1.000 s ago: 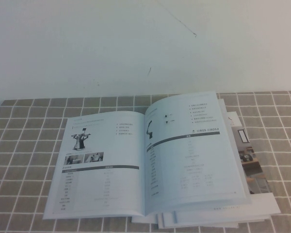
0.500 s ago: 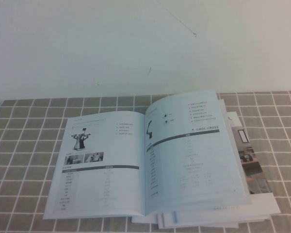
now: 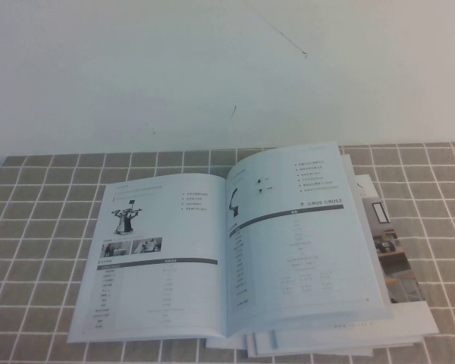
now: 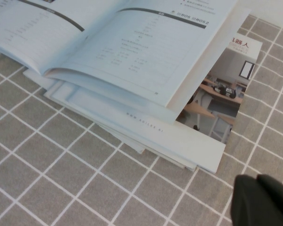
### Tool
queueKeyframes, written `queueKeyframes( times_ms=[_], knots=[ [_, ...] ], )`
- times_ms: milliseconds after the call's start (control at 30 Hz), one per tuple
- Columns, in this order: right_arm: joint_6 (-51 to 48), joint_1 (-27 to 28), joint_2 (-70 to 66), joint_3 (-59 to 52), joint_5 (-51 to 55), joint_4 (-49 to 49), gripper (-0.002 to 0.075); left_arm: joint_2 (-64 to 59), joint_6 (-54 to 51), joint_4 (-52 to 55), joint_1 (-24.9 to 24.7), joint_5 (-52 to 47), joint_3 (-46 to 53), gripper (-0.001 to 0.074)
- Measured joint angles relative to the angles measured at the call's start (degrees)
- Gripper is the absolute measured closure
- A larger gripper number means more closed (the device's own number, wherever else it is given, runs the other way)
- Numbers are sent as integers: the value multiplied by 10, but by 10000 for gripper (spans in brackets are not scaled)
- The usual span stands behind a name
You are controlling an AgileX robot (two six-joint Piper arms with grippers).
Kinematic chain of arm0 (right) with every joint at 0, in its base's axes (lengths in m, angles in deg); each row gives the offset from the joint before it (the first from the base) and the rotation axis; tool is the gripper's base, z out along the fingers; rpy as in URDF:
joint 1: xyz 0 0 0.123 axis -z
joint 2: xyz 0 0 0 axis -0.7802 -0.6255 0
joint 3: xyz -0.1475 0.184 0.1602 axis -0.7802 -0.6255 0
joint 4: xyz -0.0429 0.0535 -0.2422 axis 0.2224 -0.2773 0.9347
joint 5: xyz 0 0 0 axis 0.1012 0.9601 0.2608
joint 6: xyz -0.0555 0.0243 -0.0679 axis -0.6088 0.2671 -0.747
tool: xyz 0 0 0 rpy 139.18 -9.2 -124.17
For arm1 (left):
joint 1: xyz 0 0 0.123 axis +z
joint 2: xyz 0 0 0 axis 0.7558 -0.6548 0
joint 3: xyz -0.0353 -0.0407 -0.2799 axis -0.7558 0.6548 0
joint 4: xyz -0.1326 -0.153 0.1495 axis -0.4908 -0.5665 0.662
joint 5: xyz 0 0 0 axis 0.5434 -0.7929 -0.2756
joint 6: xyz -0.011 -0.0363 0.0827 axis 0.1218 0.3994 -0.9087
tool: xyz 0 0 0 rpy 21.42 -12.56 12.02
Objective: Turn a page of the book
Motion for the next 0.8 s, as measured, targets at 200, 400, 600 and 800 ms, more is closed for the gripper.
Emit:
queueKeyframes(
  times_ms=[200,400,600,800],
  knots=[
    [0,0,0,0,0,0,728,0,41,0,0,0,0,739],
    [0,0,0,0,0,0,728,0,75,0,0,0,0,739],
    [0,0,0,0,0,0,728,0,80,0,0,-1,0,739],
    [0,0,0,0,0,0,728,0,81,0,0,-3,-1,739]
  ],
)
